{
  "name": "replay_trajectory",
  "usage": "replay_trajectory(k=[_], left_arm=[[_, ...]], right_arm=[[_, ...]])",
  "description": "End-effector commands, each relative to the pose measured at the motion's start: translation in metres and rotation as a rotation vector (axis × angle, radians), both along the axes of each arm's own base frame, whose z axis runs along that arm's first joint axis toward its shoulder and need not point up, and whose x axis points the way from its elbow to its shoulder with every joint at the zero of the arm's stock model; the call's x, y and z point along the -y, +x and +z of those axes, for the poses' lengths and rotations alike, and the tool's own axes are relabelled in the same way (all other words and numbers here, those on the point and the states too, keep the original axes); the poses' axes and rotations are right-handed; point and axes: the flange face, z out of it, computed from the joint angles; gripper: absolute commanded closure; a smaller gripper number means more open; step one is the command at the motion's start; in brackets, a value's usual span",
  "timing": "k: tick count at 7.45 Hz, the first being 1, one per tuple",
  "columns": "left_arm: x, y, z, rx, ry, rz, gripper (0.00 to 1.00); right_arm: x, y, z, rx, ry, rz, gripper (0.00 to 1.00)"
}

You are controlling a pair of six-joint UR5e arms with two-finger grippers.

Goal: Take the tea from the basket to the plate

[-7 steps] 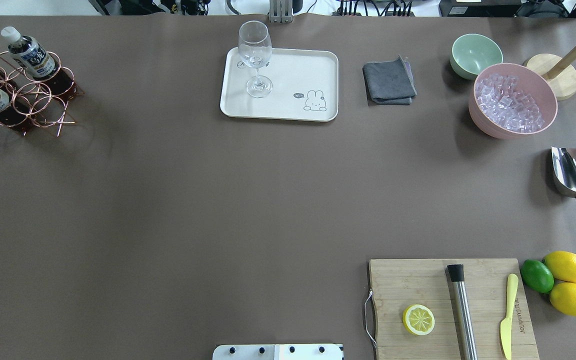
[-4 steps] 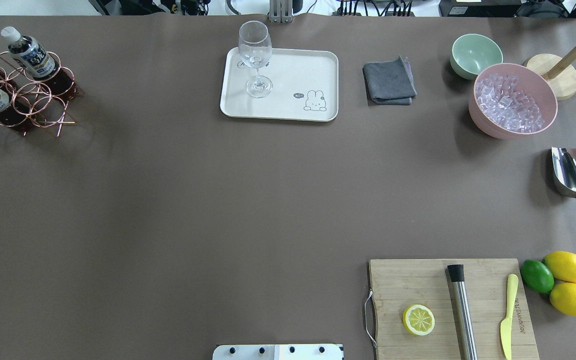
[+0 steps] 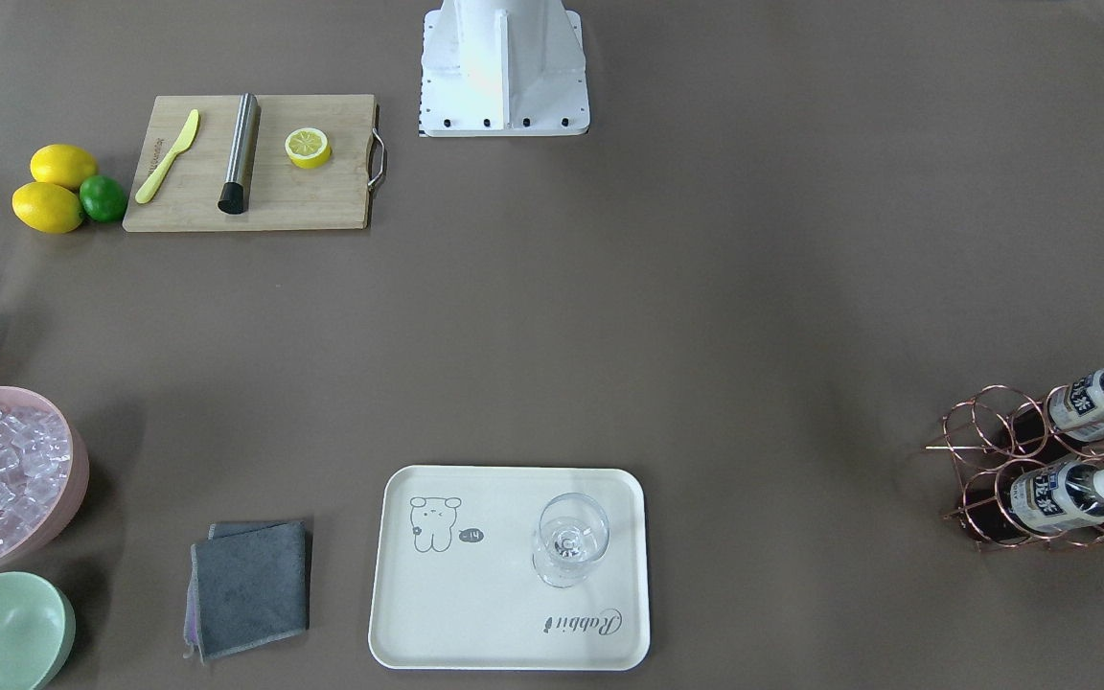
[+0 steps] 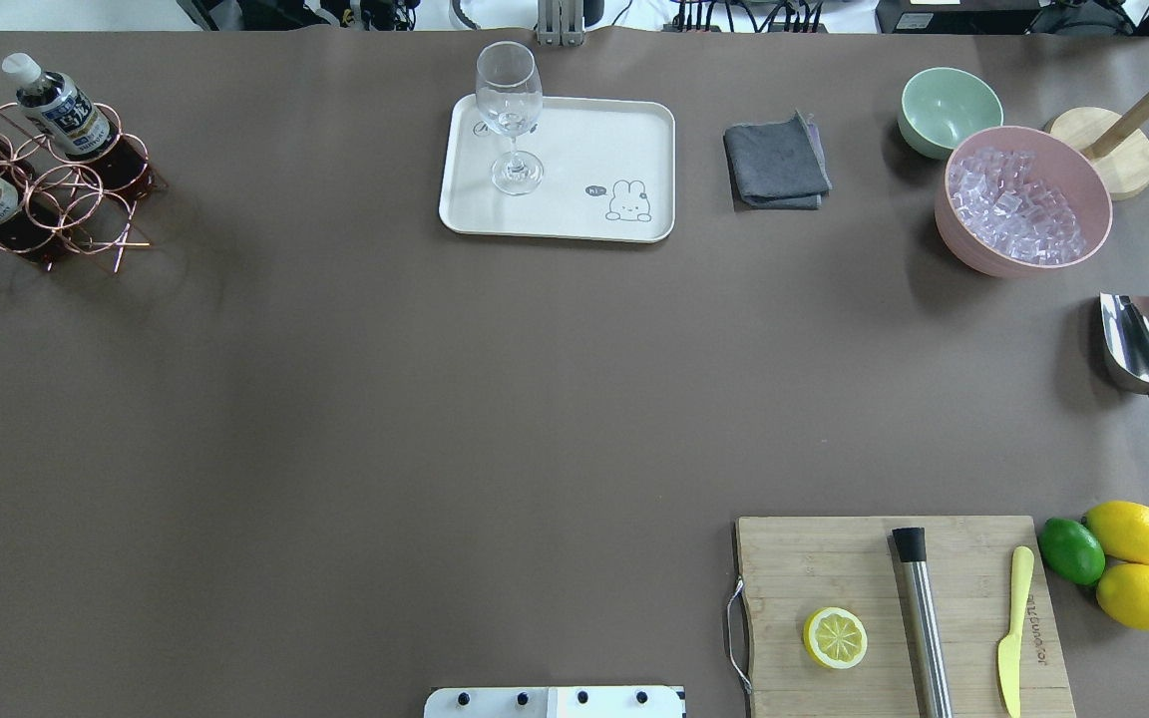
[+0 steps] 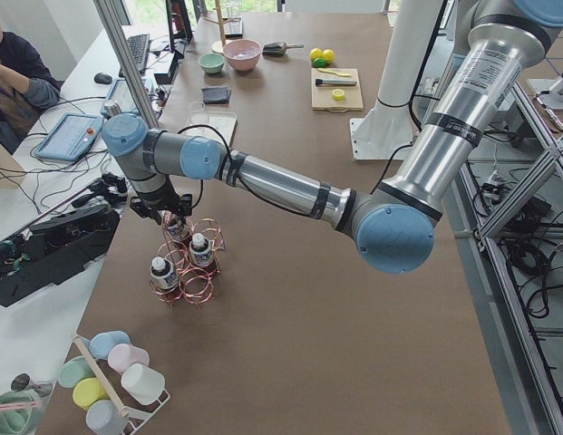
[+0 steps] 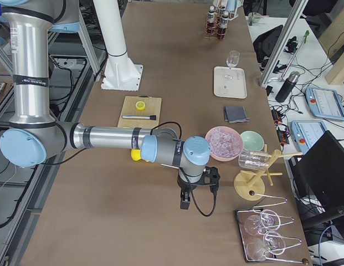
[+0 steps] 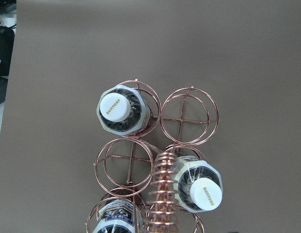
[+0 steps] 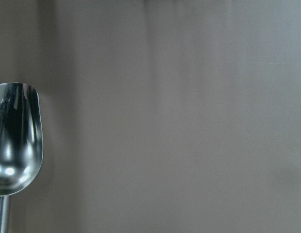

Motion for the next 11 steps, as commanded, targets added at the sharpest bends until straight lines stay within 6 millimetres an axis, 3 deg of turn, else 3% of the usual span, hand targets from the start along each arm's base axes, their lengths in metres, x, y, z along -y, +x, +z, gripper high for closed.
replay_trajectory(k=[1,4,5,6,7,9,11], left_arm=[[-0.005,0.000,-0.017,-0.002,0.029,-0.002,1.00],[-0.011,0.001,-0.025,-0.003,0.047,0.000,1.00],[-0.018,-0.004,-0.044,-0.004,0.067,-0.006,1.00],[-0.030,-0.004,-0.064,-0.006,0.052,-0.006,1.00],[-0.039,-0.004,-0.085,-0.006,0.056,-0.012,1.00],[-0.050,0.001,-0.127,-0.014,0.082,-0.041,1.00],[-0.070,0.050,-0.172,-0.041,0.069,-0.052,1.00]], right_arm=[[0.001,0.000,-0.001,0.000,0.003,0.000,0.00],[0.001,0.000,-0.001,0.001,0.002,0.001,0.00],[0.004,-0.004,-0.006,0.002,0.010,-0.005,0.00],[0.022,-0.031,-0.019,0.011,0.035,-0.060,0.00],[0.028,-0.037,-0.034,0.030,0.066,-0.071,0.00],[0.040,-0.072,-0.045,0.088,0.114,-0.132,0.00],[0.044,-0.076,-0.024,0.117,0.223,-0.135,0.00]])
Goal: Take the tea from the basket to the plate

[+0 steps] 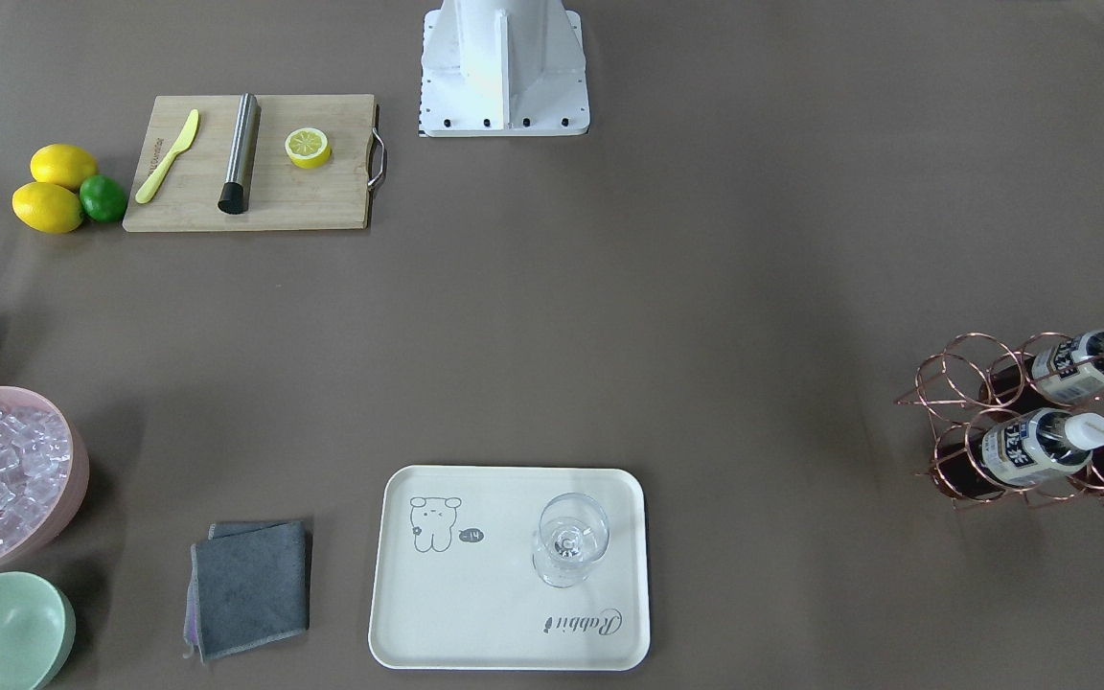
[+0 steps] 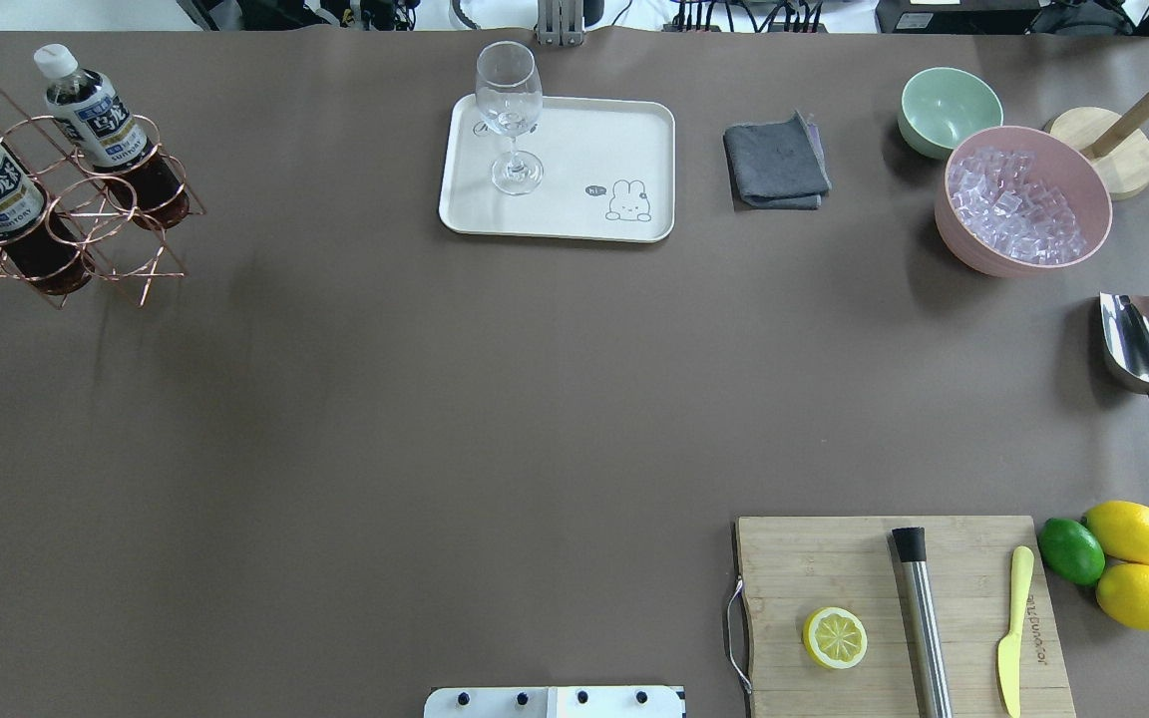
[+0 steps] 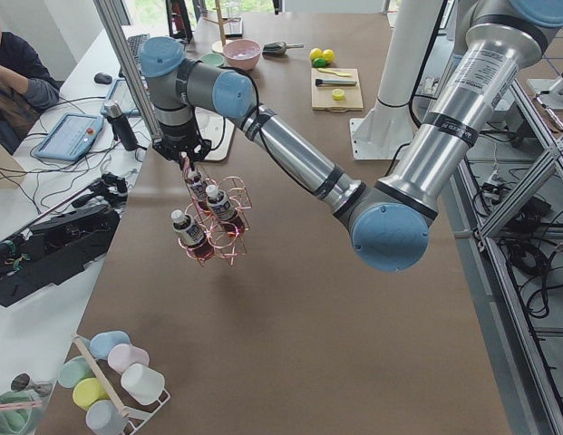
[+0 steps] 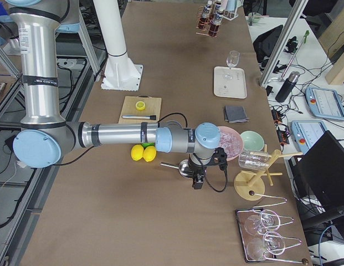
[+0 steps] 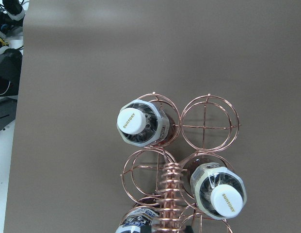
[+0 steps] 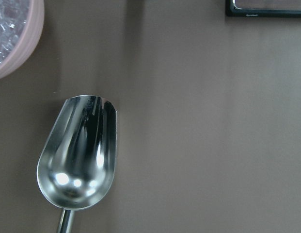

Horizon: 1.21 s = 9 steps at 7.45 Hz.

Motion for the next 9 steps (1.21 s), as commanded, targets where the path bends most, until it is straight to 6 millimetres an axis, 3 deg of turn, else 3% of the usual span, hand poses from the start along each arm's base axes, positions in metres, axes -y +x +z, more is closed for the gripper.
replay_trajectory(k=[1,2,3,4,5,6,7,9], left_arm=[[-0.027,0.063,-0.067,-0.039,-0.010,-0.014,1.00],[-0.032,0.089,-0.093,-0.057,-0.020,-0.011,1.00],[-0.042,0.124,-0.122,-0.074,-0.018,0.010,1.00],[-0.054,0.153,-0.146,-0.095,-0.034,0.018,1.00],[-0.065,0.185,-0.178,-0.083,-0.027,-0.004,1.00],[-0.080,0.221,-0.210,-0.095,-0.039,-0.014,1.00],[-0.098,0.257,-0.238,-0.117,-0.055,0.004,1.00],[-0.135,0.318,-0.277,-0.139,-0.098,0.023,1.00]], right_arm=[[0.018,-0.027,-0.014,0.080,0.144,-0.037,0.00],[0.033,-0.046,-0.055,0.112,0.147,-0.002,0.00],[0.045,-0.081,-0.113,0.128,0.152,0.035,0.00],[0.053,-0.107,-0.146,0.145,0.188,0.015,0.00],[0.066,-0.117,-0.197,0.165,0.286,0.002,0.00],[0.064,-0.122,-0.229,0.175,0.378,-0.004,0.00],[0.061,-0.121,-0.246,0.206,0.477,-0.004,0.00],[0.048,-0.119,-0.267,0.306,0.617,0.078,0.00]])
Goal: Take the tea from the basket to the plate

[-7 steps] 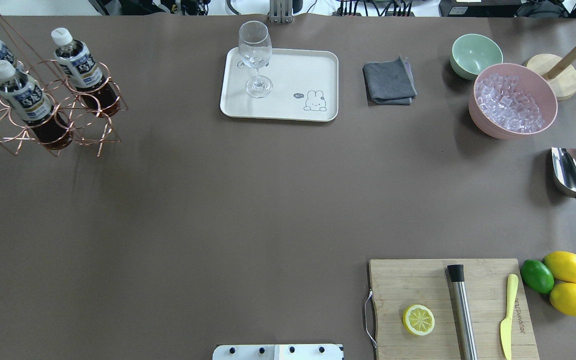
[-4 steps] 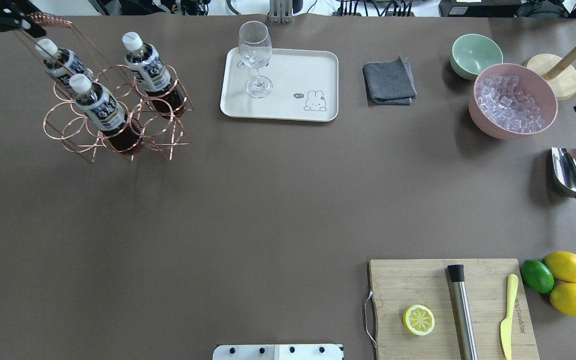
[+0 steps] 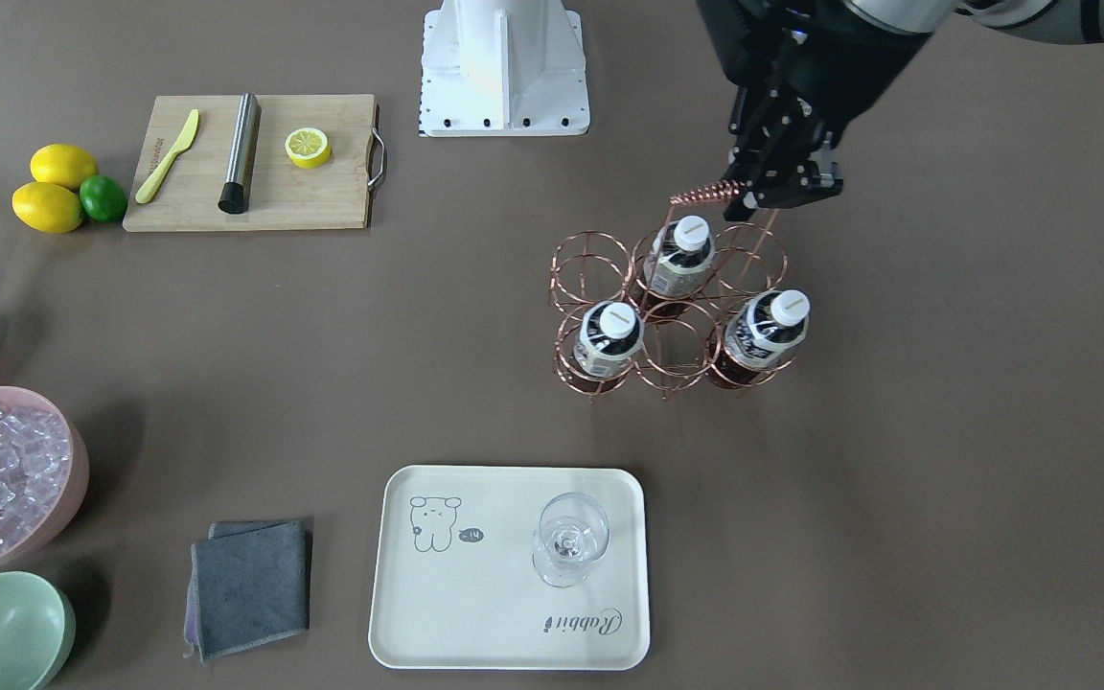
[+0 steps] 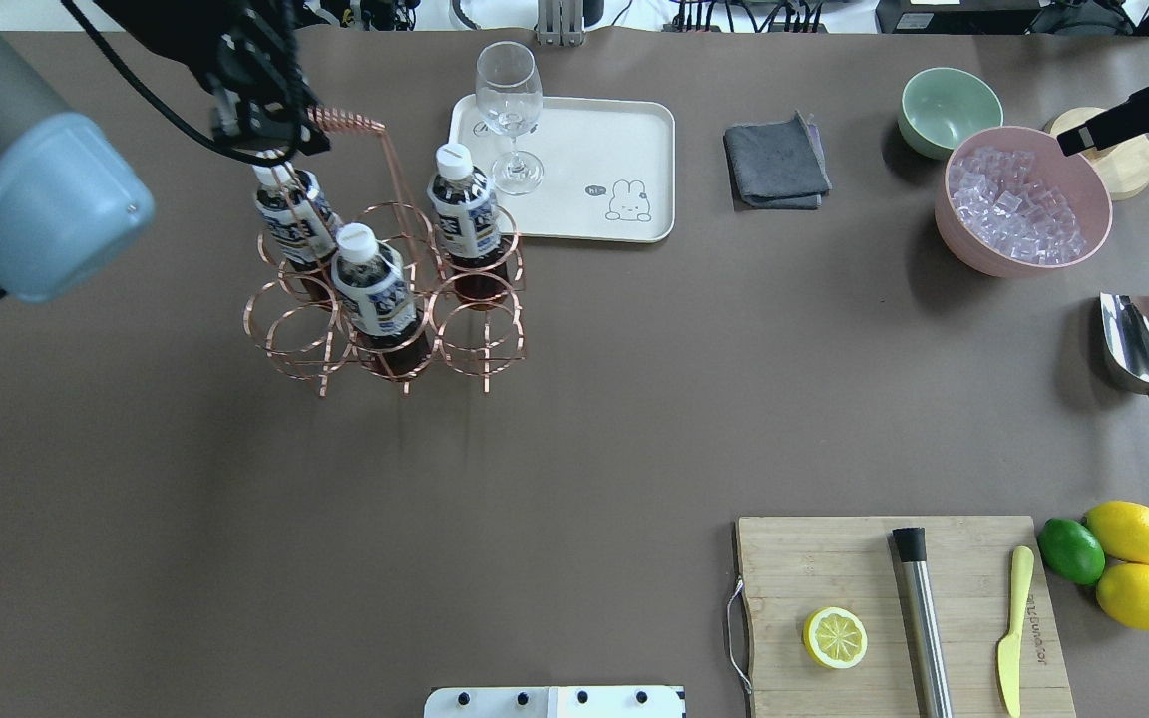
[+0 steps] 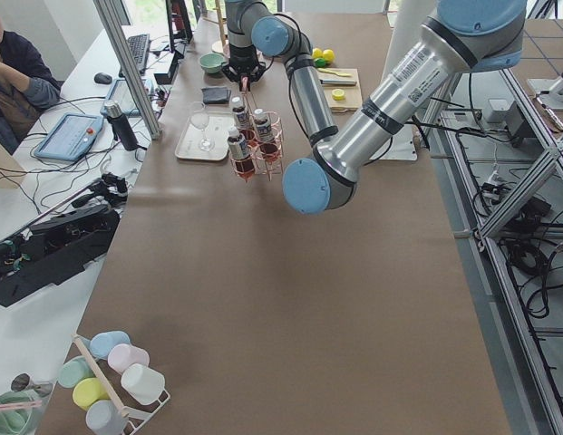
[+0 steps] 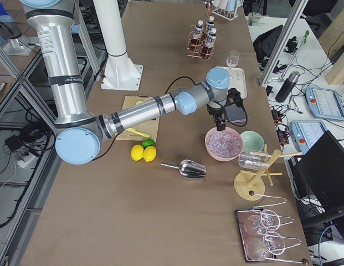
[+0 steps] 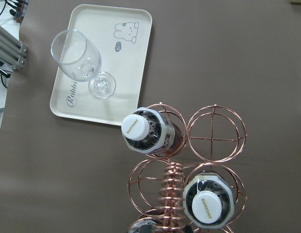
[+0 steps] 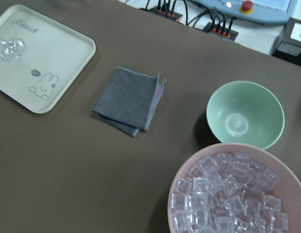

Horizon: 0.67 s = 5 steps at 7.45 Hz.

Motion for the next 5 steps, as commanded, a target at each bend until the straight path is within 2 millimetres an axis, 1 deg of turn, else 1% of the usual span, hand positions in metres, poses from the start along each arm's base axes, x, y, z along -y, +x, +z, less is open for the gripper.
replay_trajectory(k=[1,2,3,4,5], left_arm=[[-0.054,0.084,-0.048,-0.018,-0.056,0.010,1.00],[-0.072,0.112,-0.067,-0.020,-0.053,0.017,1.00],[-0.090,0.136,-0.082,-0.026,-0.040,0.053,1.00],[-0.106,0.153,-0.091,-0.028,-0.045,0.056,1.00],[-0.116,0.161,-0.095,-0.028,-0.044,0.057,1.00]], right_arm=[[-0.015,-0.007,-0.033,0.160,0.150,0.069,0.00],[-0.022,-0.028,-0.049,0.222,0.157,0.072,0.01],[-0.029,-0.055,-0.059,0.284,0.199,0.139,0.01],[-0.044,-0.099,-0.070,0.363,0.234,0.195,0.01],[-0.058,-0.136,-0.082,0.411,0.233,0.239,0.01]])
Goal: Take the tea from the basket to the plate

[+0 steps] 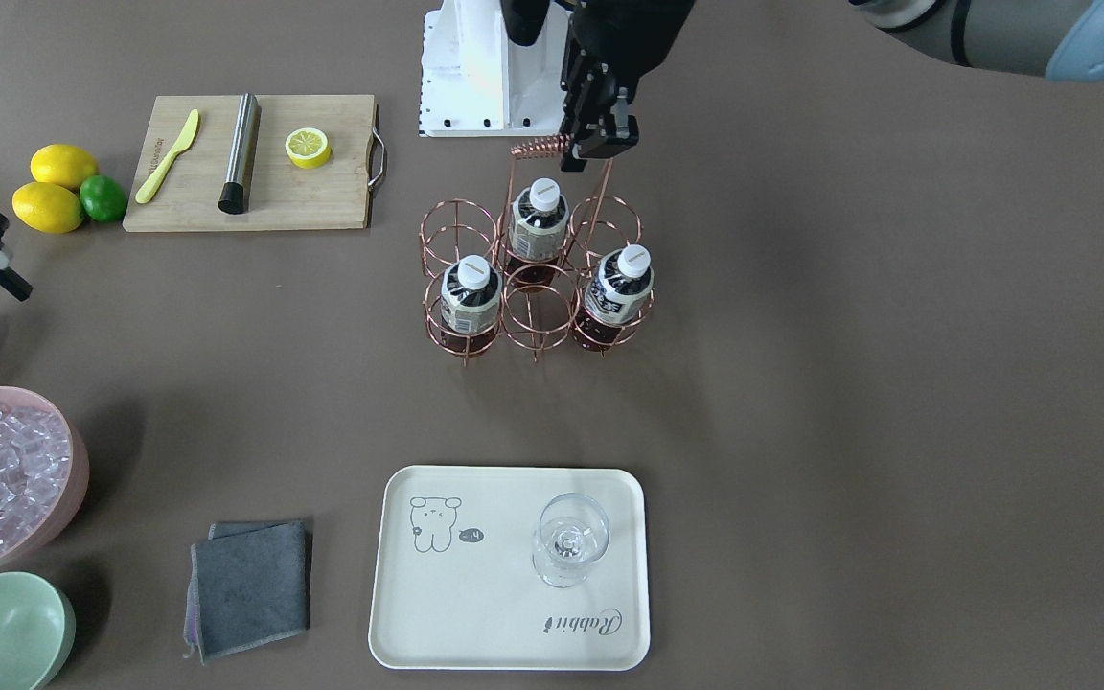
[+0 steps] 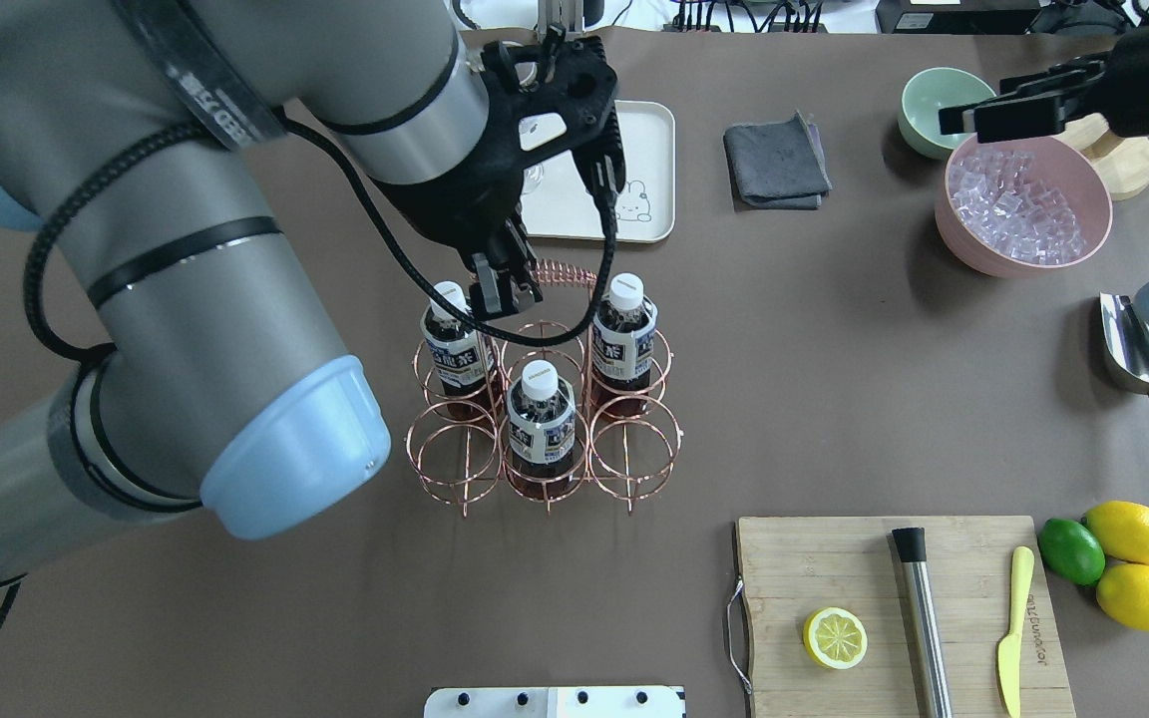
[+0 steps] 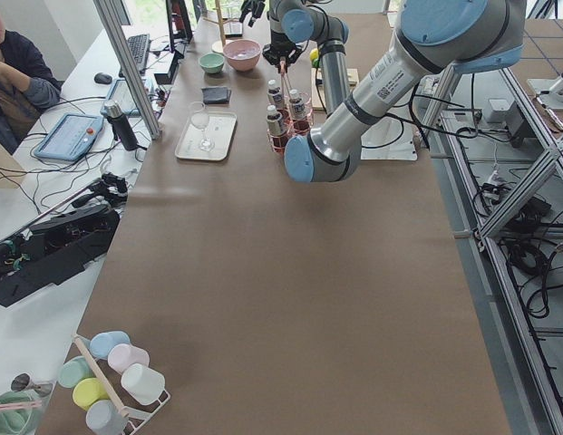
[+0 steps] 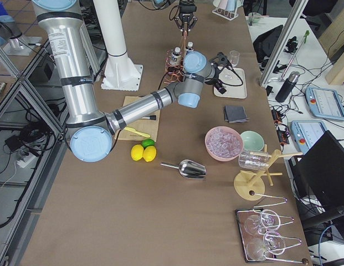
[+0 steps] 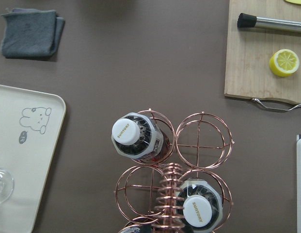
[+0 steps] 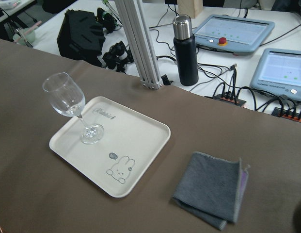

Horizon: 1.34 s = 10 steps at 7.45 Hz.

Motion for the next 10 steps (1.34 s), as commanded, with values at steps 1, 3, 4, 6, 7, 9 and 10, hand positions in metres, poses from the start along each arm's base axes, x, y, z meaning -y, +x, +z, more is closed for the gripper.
replay_trajectory(k=[1,3,4,6,7,9,10], left_arm=[[-0.027,0.023,-0.014,-0.007,0.006,0.012,1.00],[-0.030,0.027,-0.010,-0.002,0.003,0.020,1.00],[-0.029,0.029,-0.005,0.006,-0.001,0.018,1.00],[-0.027,0.030,0.004,0.019,-0.009,0.018,1.00],[-0.027,0.031,0.006,0.017,-0.008,0.018,1.00],[-0.027,0.030,0.007,0.012,-0.005,0.019,1.00],[-0.029,0.028,0.006,0.007,-0.003,0.018,1.00]], right_arm=[[-0.037,-0.093,-0.033,0.158,0.027,0.097,0.01],[-0.045,-0.118,-0.043,0.163,0.054,0.141,0.01],[-0.050,-0.134,-0.052,0.173,0.069,0.154,0.01],[-0.080,-0.191,-0.065,0.180,0.082,0.172,0.01],[-0.090,-0.209,-0.065,0.139,0.099,0.178,0.01],[-0.100,-0.209,-0.105,0.105,0.094,0.166,0.01],[-0.106,-0.216,-0.116,0.095,0.090,0.172,0.01]])
